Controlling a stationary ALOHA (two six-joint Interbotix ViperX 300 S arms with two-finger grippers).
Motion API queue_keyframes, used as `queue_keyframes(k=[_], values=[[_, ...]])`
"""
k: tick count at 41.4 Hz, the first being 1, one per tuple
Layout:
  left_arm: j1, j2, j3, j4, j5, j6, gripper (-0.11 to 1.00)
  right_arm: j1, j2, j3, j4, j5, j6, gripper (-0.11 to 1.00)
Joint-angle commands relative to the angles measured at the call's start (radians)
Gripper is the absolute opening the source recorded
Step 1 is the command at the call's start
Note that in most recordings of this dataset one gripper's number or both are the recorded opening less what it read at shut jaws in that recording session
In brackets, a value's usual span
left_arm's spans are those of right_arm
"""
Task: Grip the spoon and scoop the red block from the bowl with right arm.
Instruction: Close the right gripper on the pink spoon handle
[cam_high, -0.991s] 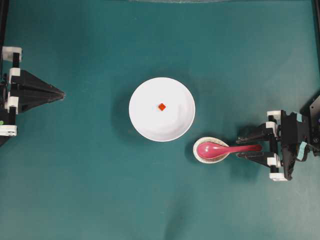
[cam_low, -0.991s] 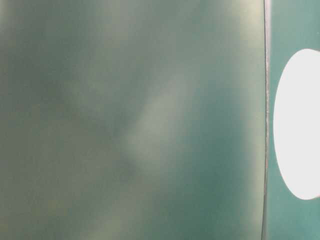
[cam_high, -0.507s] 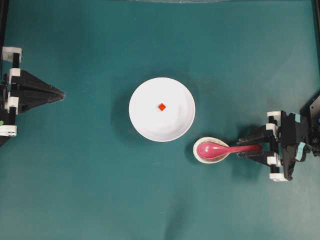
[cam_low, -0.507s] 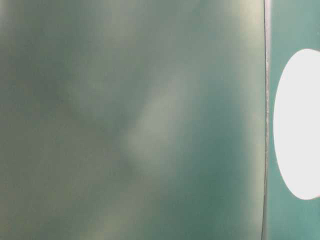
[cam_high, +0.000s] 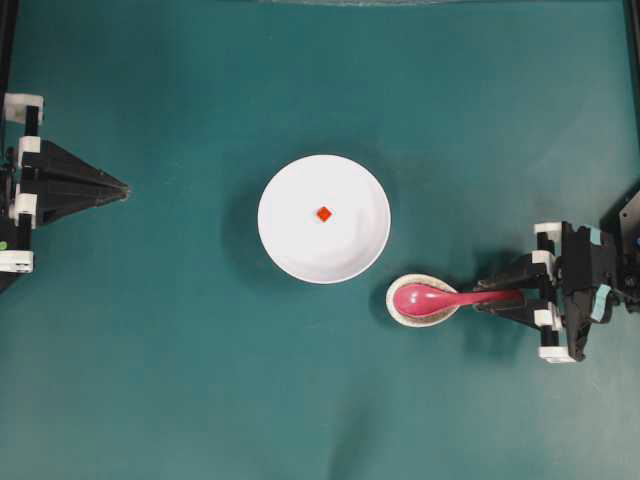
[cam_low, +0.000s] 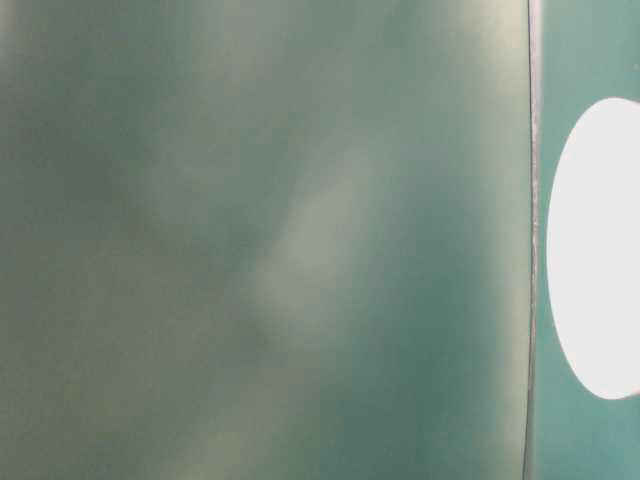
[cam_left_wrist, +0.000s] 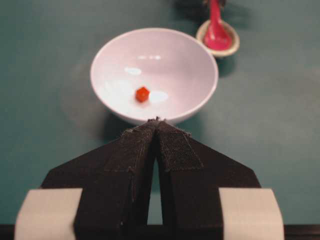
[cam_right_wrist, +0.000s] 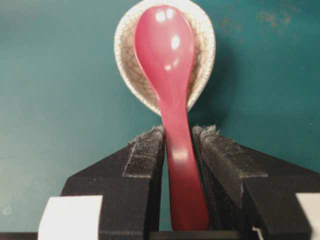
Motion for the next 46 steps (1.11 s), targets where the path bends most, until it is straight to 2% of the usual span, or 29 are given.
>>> queue_keyframes(k=[1,13,30,35,46], values=[[0.002,0.003,-0.026,0.003,-0.006,-0.003,0.00,0.005,-0.006,-0.009,0.002,-0.005,0.002,0.34],[0.002,0.003,-0.026,0.003,-0.008,-0.005,0.00,0.005,-0.006,-0.008,0.002,-0.003,0.002,0.24],[0.002,0.003,-0.026,0.003,-0.008,-0.015,0.00,0.005,-0.006,-0.015,0.003,0.037,0.005,0.24],[0.002,0.003,-0.026,0.003,-0.008,-0.017,0.00,0.005,-0.008,-0.023,0.003,0.067,0.005,0.27],[0.002,0.003,-0.026,0.003,-0.006,-0.020,0.00,0.005,-0.018,-0.025,0.003,0.071,0.000,0.46]])
